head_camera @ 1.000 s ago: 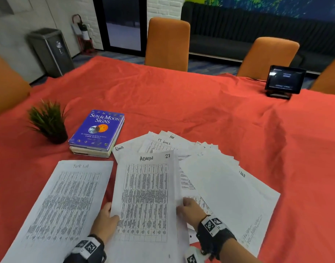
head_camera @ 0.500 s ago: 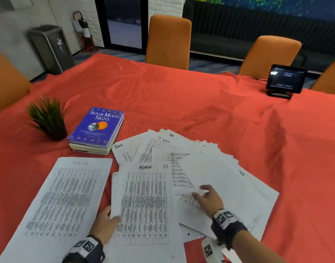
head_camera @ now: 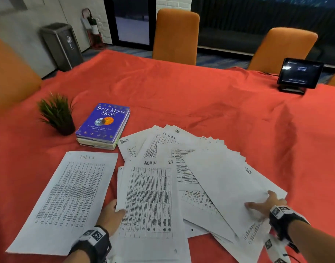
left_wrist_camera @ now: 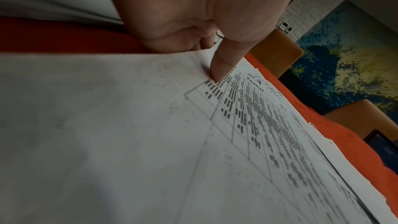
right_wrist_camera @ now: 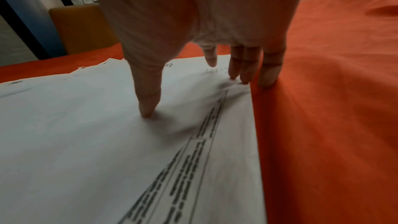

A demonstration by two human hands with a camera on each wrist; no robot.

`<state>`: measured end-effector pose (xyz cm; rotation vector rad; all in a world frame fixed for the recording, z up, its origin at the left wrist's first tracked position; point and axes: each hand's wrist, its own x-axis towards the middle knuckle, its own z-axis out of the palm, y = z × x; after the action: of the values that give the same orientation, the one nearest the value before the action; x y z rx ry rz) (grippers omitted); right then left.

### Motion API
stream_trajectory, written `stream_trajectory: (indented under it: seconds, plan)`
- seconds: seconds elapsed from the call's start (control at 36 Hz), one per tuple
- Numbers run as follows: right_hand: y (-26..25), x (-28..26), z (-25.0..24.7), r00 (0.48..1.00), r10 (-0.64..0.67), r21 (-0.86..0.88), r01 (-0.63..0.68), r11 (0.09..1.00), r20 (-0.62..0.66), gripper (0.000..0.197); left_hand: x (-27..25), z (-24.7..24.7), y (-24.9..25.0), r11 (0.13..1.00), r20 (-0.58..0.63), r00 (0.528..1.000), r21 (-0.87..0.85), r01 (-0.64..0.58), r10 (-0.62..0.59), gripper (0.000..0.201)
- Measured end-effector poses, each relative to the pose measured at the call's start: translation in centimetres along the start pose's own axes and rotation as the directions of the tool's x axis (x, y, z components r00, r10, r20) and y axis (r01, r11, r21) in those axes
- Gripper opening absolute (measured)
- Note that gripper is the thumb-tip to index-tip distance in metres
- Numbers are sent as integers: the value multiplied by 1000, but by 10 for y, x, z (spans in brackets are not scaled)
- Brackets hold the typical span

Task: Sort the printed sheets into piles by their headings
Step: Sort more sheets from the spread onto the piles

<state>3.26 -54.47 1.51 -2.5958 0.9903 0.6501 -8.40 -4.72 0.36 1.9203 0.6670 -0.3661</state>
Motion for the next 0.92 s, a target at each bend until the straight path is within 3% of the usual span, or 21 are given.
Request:
stream_trajectory:
  seconds: [0.28, 0.47, 0.64, 0.72, 0.78, 0.92]
  plan:
    - [-4, 5, -2, 997, 26, 41, -29, 999, 69, 121, -1, -1, 1, 998, 3, 1000, 54, 6, -7, 23]
    - [-4, 1, -7, 1000, 9, -29, -9, 1000, -11, 128, -2, 0, 5, 997, 27, 1000, 71, 14, -16, 23]
    - [0, 15, -5, 999, 3, 67, -6, 998, 41, 132, -3, 2, 8, 995, 31, 999, 96, 23, -26, 28]
    - [-5, 16, -7, 997, -18, 141, 8, 990, 75, 118, -4, 3, 9, 994, 23, 999, 103, 36, -38, 29]
    - [-11, 14, -10, 997, -43, 176, 31, 984, 67, 97, -4, 4, 11, 994, 16, 999, 106, 39, -41, 31]
    - [-34, -12, -19, 976, -178, 328, 211, 921, -128, 53, -2, 7, 11, 996, -10, 999, 81, 45, -45, 30]
